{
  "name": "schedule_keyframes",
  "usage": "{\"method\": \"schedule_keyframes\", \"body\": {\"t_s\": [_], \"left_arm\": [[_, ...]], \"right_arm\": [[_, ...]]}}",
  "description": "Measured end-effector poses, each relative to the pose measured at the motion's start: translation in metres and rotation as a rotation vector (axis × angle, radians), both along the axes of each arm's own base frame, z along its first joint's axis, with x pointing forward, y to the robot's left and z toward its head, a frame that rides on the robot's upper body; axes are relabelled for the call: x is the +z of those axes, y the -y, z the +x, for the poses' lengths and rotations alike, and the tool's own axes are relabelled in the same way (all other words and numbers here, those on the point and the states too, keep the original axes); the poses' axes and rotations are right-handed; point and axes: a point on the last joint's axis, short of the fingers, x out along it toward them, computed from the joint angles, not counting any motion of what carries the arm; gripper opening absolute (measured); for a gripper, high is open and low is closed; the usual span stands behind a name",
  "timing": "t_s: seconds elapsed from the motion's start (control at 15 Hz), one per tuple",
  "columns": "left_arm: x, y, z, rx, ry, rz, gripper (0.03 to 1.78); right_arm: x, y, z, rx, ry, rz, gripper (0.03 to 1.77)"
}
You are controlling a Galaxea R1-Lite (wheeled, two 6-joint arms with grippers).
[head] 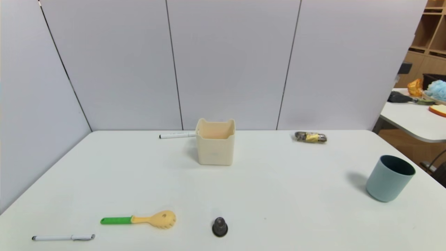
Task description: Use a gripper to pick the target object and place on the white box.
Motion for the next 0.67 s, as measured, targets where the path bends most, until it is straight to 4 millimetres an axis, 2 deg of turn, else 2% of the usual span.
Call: {"method": "schedule_keyframes", "body": {"t_s": [0.67], "left_arm": [[0.0001,0.0,0.0,-0.001,0.0,0.0,1.69]], "right_arm": [[0.0004,0.0,-0.0001,-0.001,0.001,0.0,1.7]]}}
